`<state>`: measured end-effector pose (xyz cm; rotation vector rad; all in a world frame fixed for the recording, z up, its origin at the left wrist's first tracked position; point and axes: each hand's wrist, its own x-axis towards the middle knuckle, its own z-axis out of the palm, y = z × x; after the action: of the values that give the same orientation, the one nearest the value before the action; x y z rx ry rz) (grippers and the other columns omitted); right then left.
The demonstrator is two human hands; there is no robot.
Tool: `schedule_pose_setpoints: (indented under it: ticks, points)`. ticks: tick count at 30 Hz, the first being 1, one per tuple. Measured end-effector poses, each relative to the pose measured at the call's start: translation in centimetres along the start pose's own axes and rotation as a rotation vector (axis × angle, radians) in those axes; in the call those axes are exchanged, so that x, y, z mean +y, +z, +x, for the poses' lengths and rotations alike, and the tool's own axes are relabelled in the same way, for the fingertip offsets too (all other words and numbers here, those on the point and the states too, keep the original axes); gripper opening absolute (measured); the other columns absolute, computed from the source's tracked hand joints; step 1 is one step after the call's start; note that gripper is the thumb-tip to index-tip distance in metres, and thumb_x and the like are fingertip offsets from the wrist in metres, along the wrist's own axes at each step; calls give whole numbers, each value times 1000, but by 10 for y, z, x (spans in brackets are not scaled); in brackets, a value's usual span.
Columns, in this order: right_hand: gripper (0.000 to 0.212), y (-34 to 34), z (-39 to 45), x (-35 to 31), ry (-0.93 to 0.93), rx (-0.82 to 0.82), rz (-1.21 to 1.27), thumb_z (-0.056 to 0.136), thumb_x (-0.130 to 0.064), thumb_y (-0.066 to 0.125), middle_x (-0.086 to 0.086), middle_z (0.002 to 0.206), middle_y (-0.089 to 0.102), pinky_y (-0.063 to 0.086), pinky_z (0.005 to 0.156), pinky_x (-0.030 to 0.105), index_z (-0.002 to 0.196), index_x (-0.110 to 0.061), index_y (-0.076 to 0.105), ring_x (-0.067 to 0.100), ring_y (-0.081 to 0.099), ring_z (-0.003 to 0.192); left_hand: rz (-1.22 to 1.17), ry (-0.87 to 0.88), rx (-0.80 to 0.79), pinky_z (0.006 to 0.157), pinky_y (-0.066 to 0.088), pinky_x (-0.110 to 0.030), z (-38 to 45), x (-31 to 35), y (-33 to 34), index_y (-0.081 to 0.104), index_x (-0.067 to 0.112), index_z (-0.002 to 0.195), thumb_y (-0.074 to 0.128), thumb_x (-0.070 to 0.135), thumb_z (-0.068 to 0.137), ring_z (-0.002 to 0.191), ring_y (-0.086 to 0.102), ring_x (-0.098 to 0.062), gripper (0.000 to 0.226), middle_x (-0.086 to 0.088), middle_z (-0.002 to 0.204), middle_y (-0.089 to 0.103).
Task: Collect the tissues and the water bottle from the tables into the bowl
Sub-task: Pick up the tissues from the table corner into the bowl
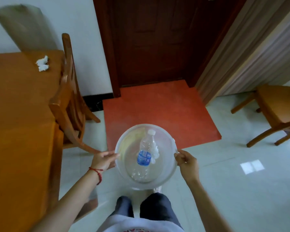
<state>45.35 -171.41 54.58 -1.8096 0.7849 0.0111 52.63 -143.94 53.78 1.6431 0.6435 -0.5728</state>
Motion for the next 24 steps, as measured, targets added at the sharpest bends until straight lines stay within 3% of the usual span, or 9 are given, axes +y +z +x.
schedule_pose_setpoints:
  ticks: [2, 6, 9, 11, 15, 19, 20, 22, 24]
  points:
    - [14, 1, 38, -15, -36, -43, -48, 84, -12, 62, -15, 58, 66, 50, 70, 31, 96, -15, 69, 4, 59, 59, -31, -6, 33, 52, 56, -19, 23, 18, 12, 63, -4, 102, 71, 8, 74, 55, 65, -13, 32, -14, 79, 66]
    - [9, 3, 119, -42, -95, -87, -111, 82, -13, 65, -16, 55, 66, 53, 65, 28, 89, -11, 71, 1, 59, 55, -41, 26, 129, 92, 52, -46, 61, 54, 36, 70, 0, 97, 78, 15, 65, 92, 67, -31, 36, -23, 100, 70]
    - [7, 5, 167, -72, -171, -93, -198, 81, -11, 65, -9, 58, 60, 40, 53, 14, 75, -13, 69, 4, 50, 53, -134, -5, 184, 75, 58, -38, 73, 86, 53, 68, -3, 93, 74, 7, 69, 84, 64, -33, 27, -24, 92, 68]
    - [10, 8, 191, -94, -185, -128, -206, 81, -11, 63, -2, 65, 64, 44, 58, 22, 81, -16, 72, 8, 55, 58, -188, -13, 197, 54, 57, -24, 82, 107, 61, 67, -4, 91, 71, 2, 72, 77, 60, -30, 21, -24, 87, 63]
    - [9, 22, 233, -134, -241, -198, -205, 80, -9, 63, 14, 81, 73, 53, 72, 46, 83, -10, 71, 31, 65, 71, -235, -45, 265, 45, 54, -19, 104, 140, 66, 65, -9, 100, 71, 2, 72, 66, 61, -27, 31, -22, 86, 64]
    - [14, 53, 274, -167, -252, -247, -200, 80, -9, 61, 4, 76, 73, 53, 73, 40, 86, -16, 72, 25, 66, 73, -284, -58, 300, 30, 37, -10, 135, 174, 62, 64, -5, 96, 66, 4, 78, 31, 55, -2, 21, -9, 58, 61]
    - [12, 63, 285, -175, -256, -261, -202, 80, -10, 62, 9, 78, 73, 53, 73, 40, 84, -15, 71, 26, 65, 72, -294, -64, 302, 29, 37, -10, 144, 183, 59, 64, -5, 96, 65, 4, 78, 34, 56, -3, 20, -9, 59, 64]
    - [9, 84, 308, -190, -263, -276, -205, 80, -11, 62, 13, 84, 72, 53, 73, 45, 82, -16, 69, 30, 66, 75, -327, -65, 328, 33, 43, -12, 169, 198, 50, 63, -8, 100, 66, 4, 78, 49, 63, -13, 26, -21, 84, 69]
    - [13, 107, 330, -209, -271, -305, -193, 81, -13, 63, -6, 76, 74, 54, 71, 40, 82, -23, 71, 15, 66, 69, -344, -72, 326, 38, 48, -13, 197, 215, 38, 62, -9, 105, 68, 5, 77, 59, 64, -18, 32, -27, 102, 66]
